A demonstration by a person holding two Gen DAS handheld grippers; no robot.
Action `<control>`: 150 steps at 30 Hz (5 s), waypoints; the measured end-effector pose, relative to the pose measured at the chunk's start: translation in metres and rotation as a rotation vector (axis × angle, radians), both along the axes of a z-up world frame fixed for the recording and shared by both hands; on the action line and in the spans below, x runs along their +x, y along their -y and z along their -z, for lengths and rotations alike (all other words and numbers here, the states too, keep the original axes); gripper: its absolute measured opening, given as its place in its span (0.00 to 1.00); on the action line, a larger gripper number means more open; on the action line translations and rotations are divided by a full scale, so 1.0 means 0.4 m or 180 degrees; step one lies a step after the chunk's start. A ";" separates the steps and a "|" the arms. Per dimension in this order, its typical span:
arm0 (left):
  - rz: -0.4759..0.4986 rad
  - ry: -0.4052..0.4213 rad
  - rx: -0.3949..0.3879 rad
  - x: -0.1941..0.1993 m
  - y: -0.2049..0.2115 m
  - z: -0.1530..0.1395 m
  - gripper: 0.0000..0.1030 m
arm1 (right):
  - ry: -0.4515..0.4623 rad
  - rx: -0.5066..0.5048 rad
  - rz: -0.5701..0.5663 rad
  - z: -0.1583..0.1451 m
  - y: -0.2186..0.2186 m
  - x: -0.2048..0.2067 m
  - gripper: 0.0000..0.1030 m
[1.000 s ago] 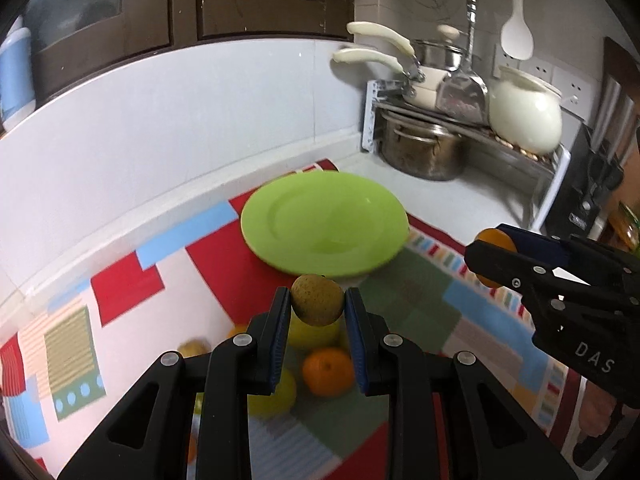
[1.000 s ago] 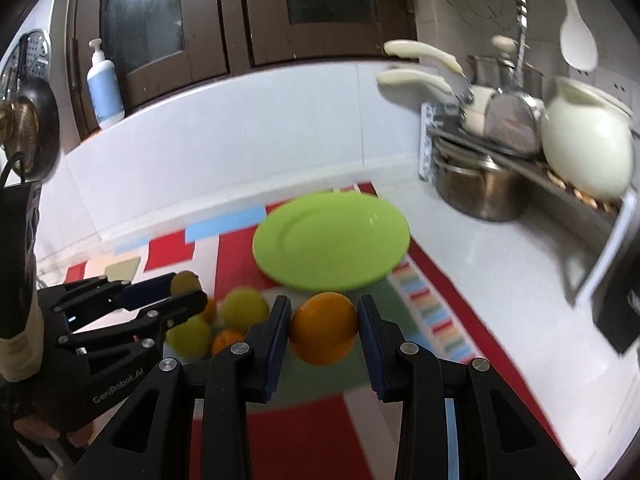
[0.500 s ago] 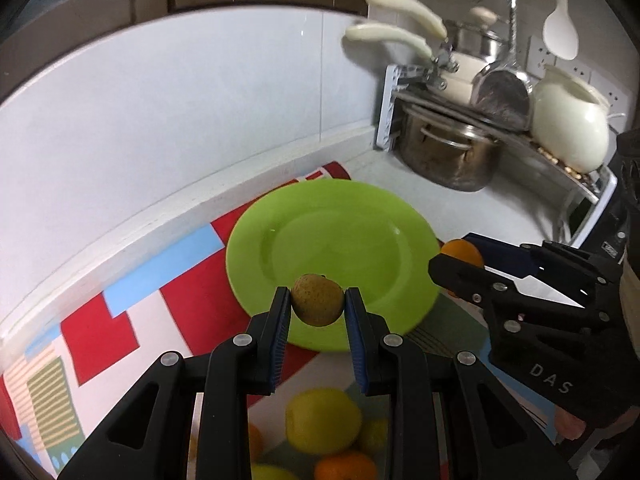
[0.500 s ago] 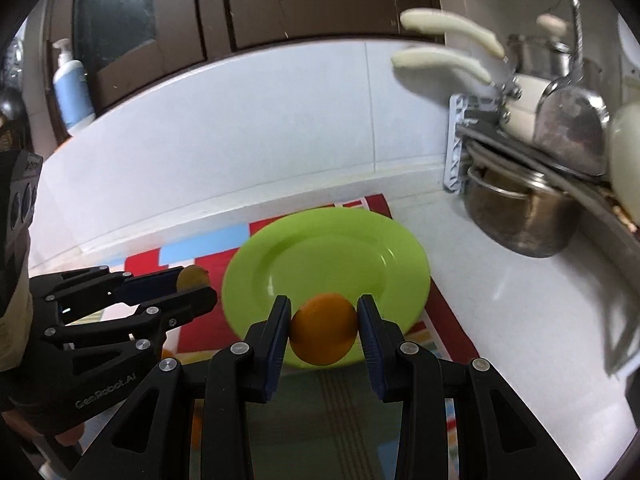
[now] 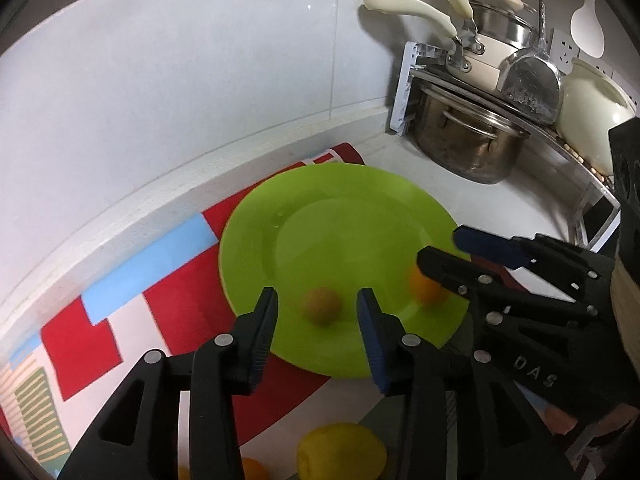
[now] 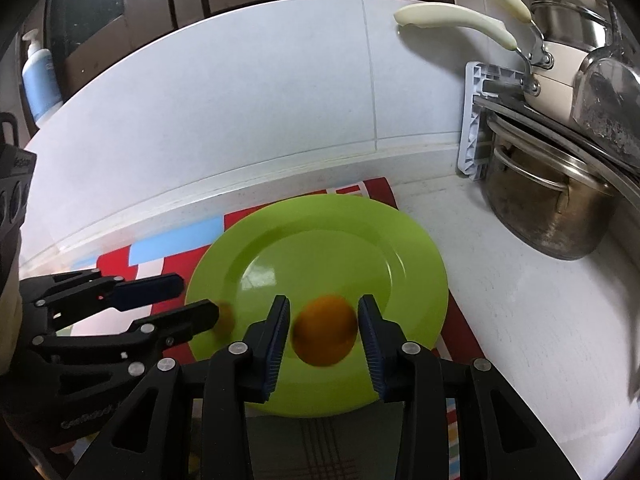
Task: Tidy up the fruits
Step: 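Carry the orange in the right tool onto the green plate while the left tool releases the brown fruit there, then move both open tools back toward the fruit cluster, then grasp a tangerine with the left tool while the right tool grasps another tangerine, then lower both held tangerines onto the green plate and open both tools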
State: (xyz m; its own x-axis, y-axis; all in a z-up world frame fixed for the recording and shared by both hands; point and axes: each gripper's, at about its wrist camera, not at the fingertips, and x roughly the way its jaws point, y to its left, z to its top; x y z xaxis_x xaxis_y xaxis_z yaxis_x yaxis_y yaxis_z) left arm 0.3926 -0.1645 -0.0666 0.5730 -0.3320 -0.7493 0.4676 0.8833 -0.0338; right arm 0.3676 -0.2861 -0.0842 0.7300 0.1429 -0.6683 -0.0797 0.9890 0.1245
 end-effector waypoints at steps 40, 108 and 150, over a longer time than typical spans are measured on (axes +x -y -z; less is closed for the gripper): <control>-0.0972 0.1019 0.0010 -0.509 -0.392 -0.217 0.97 | 0.0836 -0.0169 -0.0181 -0.229 -0.237 -0.456 0.77; -0.0757 0.0170 0.0100 -0.403 -0.391 0.062 0.40 | -0.0042 -0.0141 -0.0248 0.056 -0.295 -0.346 0.40; -0.0177 0.0709 -0.0237 -0.171 -0.072 -0.205 0.40 | 0.0732 -0.0213 0.0115 -0.222 -0.040 -0.212 0.40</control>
State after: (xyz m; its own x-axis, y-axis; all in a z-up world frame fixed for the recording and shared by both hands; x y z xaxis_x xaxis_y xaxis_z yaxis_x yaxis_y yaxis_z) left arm 0.3240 -0.1357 0.0153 0.7403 -0.3449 -0.5771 0.4215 0.9068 -0.0012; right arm 0.2828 -0.2702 0.0044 0.8679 0.0749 -0.4911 -0.0628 0.9972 0.0413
